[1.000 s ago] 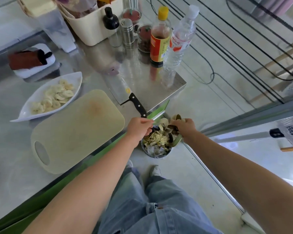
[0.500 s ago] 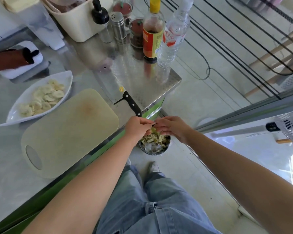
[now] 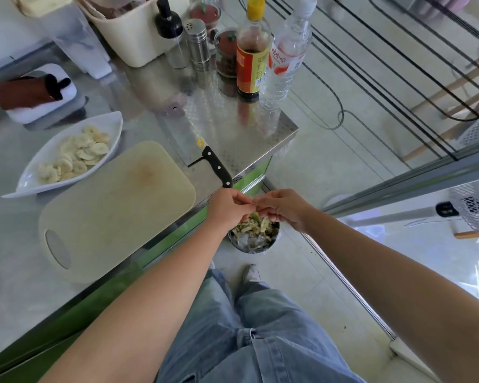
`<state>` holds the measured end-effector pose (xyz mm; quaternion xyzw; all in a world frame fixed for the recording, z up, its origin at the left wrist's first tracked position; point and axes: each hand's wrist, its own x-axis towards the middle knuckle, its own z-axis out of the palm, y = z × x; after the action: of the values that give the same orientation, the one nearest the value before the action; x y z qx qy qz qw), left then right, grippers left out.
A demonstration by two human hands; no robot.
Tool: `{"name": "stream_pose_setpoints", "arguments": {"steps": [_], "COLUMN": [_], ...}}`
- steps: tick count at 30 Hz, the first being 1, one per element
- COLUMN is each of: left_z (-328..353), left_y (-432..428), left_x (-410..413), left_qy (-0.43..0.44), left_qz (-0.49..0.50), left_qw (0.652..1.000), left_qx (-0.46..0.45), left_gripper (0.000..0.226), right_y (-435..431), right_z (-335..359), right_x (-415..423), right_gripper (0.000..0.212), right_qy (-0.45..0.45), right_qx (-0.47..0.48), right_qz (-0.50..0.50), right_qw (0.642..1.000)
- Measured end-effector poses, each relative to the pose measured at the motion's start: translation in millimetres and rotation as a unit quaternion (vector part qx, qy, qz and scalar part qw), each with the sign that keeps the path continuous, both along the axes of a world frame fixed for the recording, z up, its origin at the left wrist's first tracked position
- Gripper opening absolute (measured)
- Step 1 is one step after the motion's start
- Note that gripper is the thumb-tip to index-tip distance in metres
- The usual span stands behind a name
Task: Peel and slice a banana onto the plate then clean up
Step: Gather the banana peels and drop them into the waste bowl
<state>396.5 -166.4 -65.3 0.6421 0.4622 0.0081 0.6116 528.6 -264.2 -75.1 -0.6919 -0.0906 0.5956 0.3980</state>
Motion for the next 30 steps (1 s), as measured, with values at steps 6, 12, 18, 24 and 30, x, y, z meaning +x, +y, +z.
{"name": "stream_pose_setpoints", "arguments": {"steps": [6, 12, 18, 24, 30], "left_z": [-2.6, -4.4, -7.9, -11.6, -10.9], "left_y": [-2.1, 2.5, 5.3, 9.6, 12.6], "left_x": [0.7, -15.4, -28.5, -36.9, -50.1], "left_qy": [0.008, 0.073, 0.086, 0.084, 0.074], "left_qz": [-0.025, -0.121, -0.124, -0.114, -0.085], "left_qw": [0.998, 0.972, 0.965, 0.962, 0.961], "left_qx": [0.05, 0.186, 0.216, 0.231, 0.254], "left_gripper": [0.022, 0.035, 0.025, 0.022, 0.02], "right_y": [2.0, 4.3, 11.5, 15.1, 19.2], "right_z": [1.2, -4.8, -24.6, -35.9, -31.3], "right_x": [0.1, 6.7, 9.5, 8.9, 2.1], "right_gripper": [0.016, 0.019, 0.021, 0.031, 0.019], "right_qy": [-0.016, -0.179, -0.306, -0.357, -0.372], "right_qx": [-0.002, -0.056, -0.099, -0.12, -0.083], "right_qz": [-0.001, 0.004, 0.076, 0.123, 0.176], "right_qw": [1.0, 0.982, 0.944, 0.918, 0.908]}}
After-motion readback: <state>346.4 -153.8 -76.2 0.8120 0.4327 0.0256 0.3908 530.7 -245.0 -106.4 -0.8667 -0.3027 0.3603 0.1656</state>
